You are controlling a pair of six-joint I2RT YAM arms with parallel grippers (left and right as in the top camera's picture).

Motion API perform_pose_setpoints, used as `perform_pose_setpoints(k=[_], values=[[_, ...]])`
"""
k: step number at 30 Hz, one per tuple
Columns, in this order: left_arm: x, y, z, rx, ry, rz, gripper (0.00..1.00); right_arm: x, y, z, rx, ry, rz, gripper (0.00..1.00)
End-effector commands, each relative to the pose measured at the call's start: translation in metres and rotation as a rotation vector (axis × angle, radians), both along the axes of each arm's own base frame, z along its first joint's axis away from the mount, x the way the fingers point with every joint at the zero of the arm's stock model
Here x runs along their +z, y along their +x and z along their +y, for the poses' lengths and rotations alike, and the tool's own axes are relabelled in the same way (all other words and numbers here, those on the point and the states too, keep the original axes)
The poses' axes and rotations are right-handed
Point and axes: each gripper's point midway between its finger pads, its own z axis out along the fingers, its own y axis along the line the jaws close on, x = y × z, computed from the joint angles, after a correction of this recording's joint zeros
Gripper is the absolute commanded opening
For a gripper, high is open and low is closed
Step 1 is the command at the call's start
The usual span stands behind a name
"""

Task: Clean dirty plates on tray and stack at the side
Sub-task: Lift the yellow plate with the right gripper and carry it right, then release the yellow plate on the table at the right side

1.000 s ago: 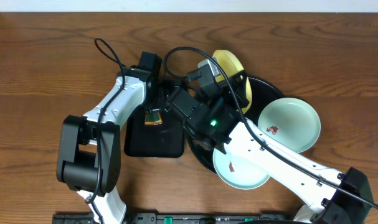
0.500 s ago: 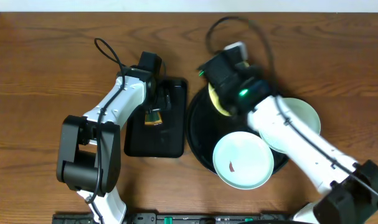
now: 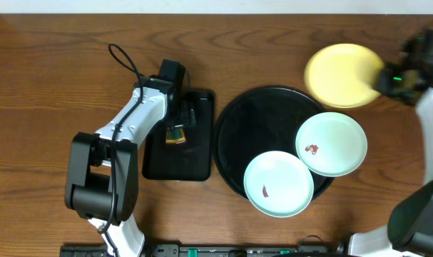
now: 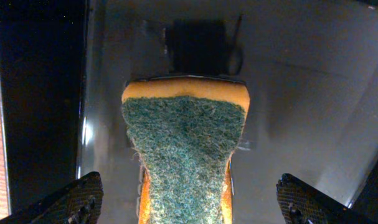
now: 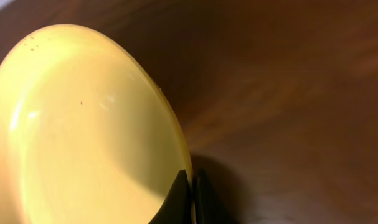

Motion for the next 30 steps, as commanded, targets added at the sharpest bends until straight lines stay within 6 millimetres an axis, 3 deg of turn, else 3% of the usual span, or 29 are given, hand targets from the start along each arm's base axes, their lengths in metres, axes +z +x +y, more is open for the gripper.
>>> perform_pose_setpoints(k=[1,4,7,12,16,18,19,20,23,26,30], values=[[-0.003,-0.002,0.002,0.001,0.015,0.009,0.9,0.0,-0.017,-0.054,-0.133,0.004,0.0,0.01],[-0.003,-0.002,0.002,0.001,0.014,0.01,0.9,-0.024,-0.039,-0.102,-0.259,-0.001,0.066,0.01],[-0.003,-0.002,0.002,0.001,0.014,0.01,0.9,-0.055,-0.05,-0.126,-0.318,0.035,0.127,0.01],[-0.003,-0.002,0.002,0.001,0.015,0.009,0.9,-0.106,-0.053,-0.128,-0.295,0.12,0.209,0.01],[-0.003,-0.002,0.002,0.001,0.015,0.009,0.9,-0.127,-0.051,-0.126,-0.264,0.133,0.241,0.02],[-0.003,-0.002,0.002,0.001,0.014,0.01,0.9,-0.127,-0.052,-0.125,-0.256,0.135,0.244,0.18],[-0.003,-0.002,0.002,0.001,0.015,0.009,0.9,-0.126,-0.052,-0.124,-0.251,0.14,0.246,0.34],[-0.003,-0.002,0.002,0.001,0.014,0.01,0.9,-0.123,-0.053,-0.124,-0.252,0.142,0.25,0.42],[-0.003,-0.002,0.002,0.001,0.015,0.009,0.9,-0.105,-0.051,-0.122,-0.235,0.15,0.249,0.46],[-0.003,-0.002,0.002,0.001,0.014,0.01,0.9,-0.07,-0.039,-0.111,-0.166,0.175,0.21,0.48],[-0.003,-0.002,0.002,0.001,0.014,0.01,0.9,-0.017,-0.021,-0.075,-0.024,0.192,0.159,0.5]])
